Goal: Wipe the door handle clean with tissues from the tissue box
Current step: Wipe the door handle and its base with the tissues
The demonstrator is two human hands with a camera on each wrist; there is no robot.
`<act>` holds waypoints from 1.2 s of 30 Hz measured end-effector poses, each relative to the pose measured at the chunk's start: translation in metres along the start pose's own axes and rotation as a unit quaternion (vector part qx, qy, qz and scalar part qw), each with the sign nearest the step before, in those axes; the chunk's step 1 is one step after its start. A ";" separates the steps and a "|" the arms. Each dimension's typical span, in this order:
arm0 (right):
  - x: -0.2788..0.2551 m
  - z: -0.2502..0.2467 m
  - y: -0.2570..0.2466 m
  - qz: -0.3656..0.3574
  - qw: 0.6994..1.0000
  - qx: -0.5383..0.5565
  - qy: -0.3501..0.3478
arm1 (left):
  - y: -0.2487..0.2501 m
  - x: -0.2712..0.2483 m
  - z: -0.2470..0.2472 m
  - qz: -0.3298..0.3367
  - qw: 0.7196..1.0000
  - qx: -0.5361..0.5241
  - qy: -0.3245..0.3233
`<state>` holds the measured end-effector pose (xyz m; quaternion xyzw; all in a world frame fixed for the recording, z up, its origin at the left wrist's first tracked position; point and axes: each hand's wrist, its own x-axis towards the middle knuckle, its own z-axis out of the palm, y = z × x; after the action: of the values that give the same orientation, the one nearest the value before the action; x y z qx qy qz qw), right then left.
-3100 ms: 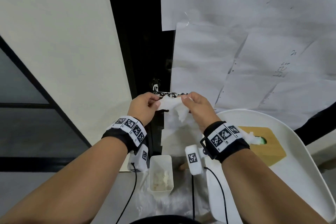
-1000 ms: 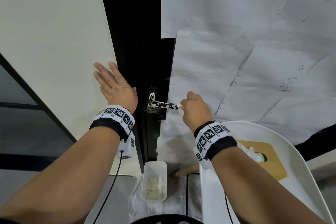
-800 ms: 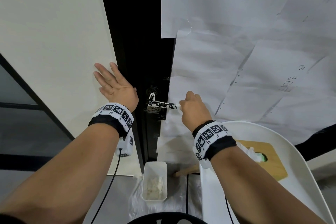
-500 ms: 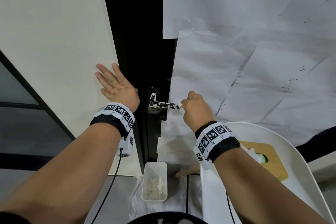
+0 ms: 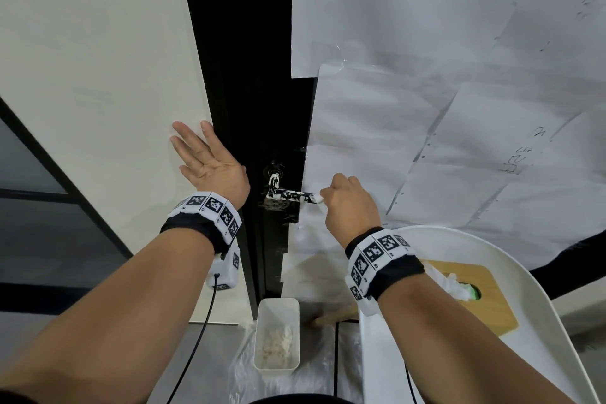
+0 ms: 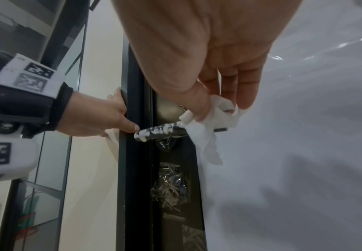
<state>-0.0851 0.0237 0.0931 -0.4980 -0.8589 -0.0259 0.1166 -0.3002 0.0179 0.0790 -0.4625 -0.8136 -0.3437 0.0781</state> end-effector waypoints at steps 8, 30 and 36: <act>-0.006 -0.001 0.000 0.007 1.000 0.015 0.000 | 0.002 -0.001 -0.021 0.028 0.994 -0.074 0.069; -0.004 -0.007 -0.003 0.025 0.998 0.053 0.004 | 0.013 0.010 -0.044 0.070 0.989 -0.125 0.044; -0.007 -0.002 -0.007 0.022 0.998 0.061 -0.025 | 0.013 0.009 -0.044 0.066 0.990 -0.117 0.036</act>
<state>-0.0873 0.0138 0.0940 -0.5088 -0.8505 0.0415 0.1264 -0.3036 0.0005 0.1224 -0.5086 -0.7318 -0.4474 0.0754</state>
